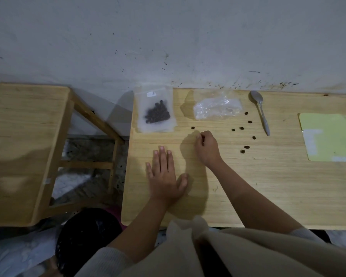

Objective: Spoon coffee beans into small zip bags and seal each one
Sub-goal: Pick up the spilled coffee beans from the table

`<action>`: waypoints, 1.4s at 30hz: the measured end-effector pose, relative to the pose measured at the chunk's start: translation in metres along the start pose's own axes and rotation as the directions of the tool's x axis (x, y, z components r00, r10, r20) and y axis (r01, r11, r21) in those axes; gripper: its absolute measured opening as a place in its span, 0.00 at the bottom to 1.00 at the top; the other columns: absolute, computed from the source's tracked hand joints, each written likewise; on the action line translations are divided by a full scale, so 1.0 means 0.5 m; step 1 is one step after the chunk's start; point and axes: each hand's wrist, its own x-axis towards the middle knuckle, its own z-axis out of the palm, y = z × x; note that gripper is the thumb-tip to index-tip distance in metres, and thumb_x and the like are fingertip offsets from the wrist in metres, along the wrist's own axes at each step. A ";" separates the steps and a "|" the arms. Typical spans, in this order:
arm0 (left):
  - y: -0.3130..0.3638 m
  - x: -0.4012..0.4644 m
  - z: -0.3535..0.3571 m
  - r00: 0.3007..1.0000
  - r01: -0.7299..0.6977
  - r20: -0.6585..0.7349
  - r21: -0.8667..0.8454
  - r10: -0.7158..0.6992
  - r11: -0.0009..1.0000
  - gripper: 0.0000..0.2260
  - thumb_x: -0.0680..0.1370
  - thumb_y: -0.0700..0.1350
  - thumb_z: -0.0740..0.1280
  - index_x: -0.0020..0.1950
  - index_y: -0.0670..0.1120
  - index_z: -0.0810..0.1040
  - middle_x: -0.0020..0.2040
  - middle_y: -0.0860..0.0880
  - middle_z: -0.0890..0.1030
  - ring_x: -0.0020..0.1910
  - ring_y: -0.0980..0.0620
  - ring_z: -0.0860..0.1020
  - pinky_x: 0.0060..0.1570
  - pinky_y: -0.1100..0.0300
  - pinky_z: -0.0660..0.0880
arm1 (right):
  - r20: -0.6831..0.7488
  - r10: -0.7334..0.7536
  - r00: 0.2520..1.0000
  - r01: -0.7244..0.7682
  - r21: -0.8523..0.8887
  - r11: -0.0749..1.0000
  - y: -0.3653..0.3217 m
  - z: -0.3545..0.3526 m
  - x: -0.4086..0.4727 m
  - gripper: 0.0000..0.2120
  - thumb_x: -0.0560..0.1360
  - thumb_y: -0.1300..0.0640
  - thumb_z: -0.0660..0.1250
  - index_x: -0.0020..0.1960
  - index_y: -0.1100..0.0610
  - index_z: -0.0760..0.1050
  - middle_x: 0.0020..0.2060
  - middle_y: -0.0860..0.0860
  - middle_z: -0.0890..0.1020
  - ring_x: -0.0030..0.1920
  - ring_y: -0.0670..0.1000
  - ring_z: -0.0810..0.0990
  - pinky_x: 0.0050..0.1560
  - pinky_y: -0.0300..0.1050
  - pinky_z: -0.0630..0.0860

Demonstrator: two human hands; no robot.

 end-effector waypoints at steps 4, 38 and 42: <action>0.000 -0.001 -0.001 1.000 -0.017 -0.010 0.012 0.017 1.000 0.38 0.73 0.62 0.58 0.75 0.39 0.60 0.76 0.39 0.57 0.75 0.39 0.55 0.66 0.35 0.59 | 0.061 0.031 0.998 -0.035 0.055 0.998 0.000 0.007 0.005 0.11 0.75 0.68 0.54 0.47 0.61 0.75 0.39 0.52 0.76 0.35 0.47 0.71 0.32 0.32 0.67; -0.002 -0.001 0.001 0.994 0.022 0.105 0.049 -0.027 0.999 0.39 0.74 0.65 0.46 0.78 0.42 0.48 0.78 0.42 0.43 0.76 0.41 0.42 0.70 0.38 0.42 | -0.064 0.435 0.898 -0.332 0.548 0.767 0.109 -0.109 -0.108 0.15 0.79 0.64 0.54 0.37 0.59 0.73 0.28 0.51 0.70 0.24 0.48 0.64 0.23 0.37 0.62; 0.016 0.000 0.001 0.994 0.031 0.101 0.036 -0.035 0.999 0.37 0.73 0.61 0.48 0.75 0.39 0.58 0.77 0.37 0.52 0.76 0.37 0.49 0.69 0.36 0.43 | -0.192 0.474 0.859 -0.284 0.591 0.755 0.128 -0.161 -0.112 0.14 0.77 0.62 0.60 0.34 0.58 0.77 0.24 0.48 0.70 0.25 0.47 0.65 0.23 0.35 0.62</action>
